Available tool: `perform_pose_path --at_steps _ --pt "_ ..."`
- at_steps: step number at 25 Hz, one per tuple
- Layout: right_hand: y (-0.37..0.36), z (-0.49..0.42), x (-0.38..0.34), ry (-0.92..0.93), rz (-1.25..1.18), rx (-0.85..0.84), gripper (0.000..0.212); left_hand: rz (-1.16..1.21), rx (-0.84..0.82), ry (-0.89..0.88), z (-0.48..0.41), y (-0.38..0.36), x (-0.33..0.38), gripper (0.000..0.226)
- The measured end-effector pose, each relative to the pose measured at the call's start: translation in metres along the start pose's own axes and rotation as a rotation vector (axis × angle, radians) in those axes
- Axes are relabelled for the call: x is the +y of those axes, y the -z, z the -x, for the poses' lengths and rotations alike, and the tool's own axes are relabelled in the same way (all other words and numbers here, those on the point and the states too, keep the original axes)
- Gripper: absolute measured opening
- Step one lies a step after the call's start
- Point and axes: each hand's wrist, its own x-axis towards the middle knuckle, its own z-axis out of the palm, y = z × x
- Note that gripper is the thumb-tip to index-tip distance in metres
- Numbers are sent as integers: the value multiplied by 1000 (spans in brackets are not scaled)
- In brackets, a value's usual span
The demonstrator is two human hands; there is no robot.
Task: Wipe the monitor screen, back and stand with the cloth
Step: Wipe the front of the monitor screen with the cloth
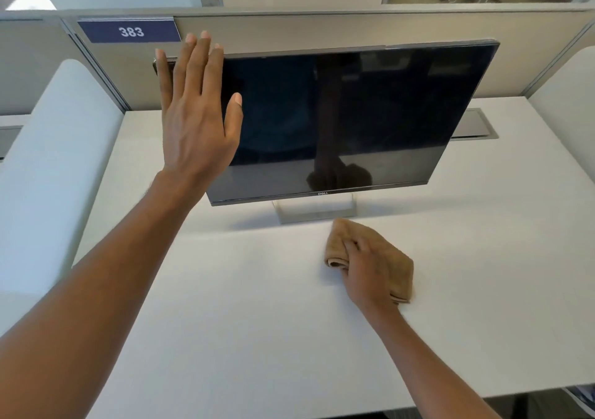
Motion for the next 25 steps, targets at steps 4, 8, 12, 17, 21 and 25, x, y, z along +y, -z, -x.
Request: perform_pose_path --at_steps 4,8,12,17,21,25 --pt "-2 -7 -3 -30 -116 233 73 181 63 -136 69 -12 30 51" --pt "-1 -22 -5 -106 -150 374 79 401 -189 -209 174 -47 55 46" --pt "-26 -53 -4 -43 -90 215 75 412 -617 -22 238 -85 57 49" --pt "-48 -66 -1 60 152 151 79 298 -817 243 237 -118 51 62" --pt "-59 -63 -26 96 172 124 80 276 -859 258 241 -127 50 61" --pt "-67 -60 -57 162 161 77 81 273 -829 257 243 -132 45 57"
